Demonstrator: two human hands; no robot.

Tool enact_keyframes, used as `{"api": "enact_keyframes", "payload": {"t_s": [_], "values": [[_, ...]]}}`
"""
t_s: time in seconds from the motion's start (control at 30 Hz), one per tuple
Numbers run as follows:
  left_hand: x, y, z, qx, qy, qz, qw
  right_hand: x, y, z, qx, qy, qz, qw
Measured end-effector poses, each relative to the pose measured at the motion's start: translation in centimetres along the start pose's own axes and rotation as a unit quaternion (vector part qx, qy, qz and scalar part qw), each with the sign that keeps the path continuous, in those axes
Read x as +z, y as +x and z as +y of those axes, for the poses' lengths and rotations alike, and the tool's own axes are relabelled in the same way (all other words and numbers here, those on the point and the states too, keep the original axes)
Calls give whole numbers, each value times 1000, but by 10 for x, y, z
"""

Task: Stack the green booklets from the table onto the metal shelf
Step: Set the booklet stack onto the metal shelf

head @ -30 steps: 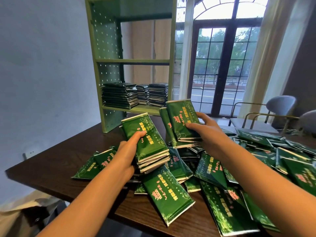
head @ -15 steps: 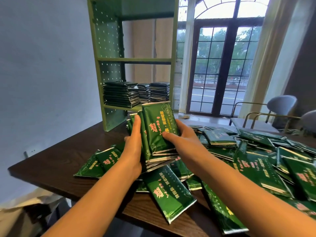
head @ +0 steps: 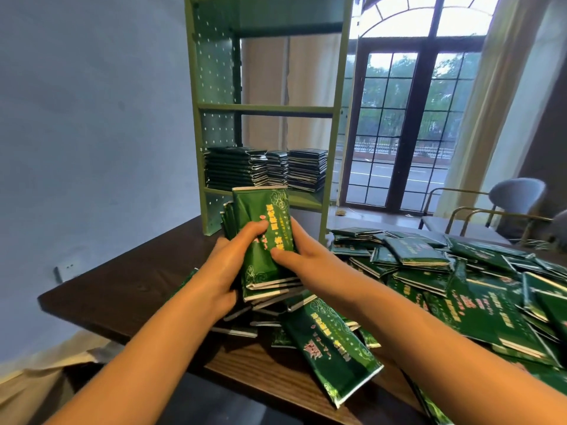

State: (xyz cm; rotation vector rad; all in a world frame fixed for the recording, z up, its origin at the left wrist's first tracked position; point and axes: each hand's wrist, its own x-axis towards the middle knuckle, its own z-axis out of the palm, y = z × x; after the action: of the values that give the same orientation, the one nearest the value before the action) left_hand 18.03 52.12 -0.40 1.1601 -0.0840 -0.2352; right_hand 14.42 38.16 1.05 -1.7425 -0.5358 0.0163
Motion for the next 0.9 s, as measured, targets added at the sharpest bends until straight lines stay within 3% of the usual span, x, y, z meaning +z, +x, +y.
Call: {"api": "enact_keyframes", "payload": {"t_s": [0.13, 0.4, 0.57, 0.77, 0.9], "values": [[-21, 1, 8, 22, 33, -7, 999, 13, 18, 7, 8, 6, -1, 1000], [-76, 15, 32, 124, 96, 80, 984, 52, 78, 14, 15, 73, 20, 997], [-105, 18, 43, 169, 148, 88, 970, 77, 120, 9, 87, 158, 43, 983], [-147, 19, 50, 246, 226, 102, 937, 107, 151, 14, 116, 259, -4, 959], [-182, 19, 46, 258, 302, 78, 914, 131, 166, 29, 117, 301, 24, 946]]}}
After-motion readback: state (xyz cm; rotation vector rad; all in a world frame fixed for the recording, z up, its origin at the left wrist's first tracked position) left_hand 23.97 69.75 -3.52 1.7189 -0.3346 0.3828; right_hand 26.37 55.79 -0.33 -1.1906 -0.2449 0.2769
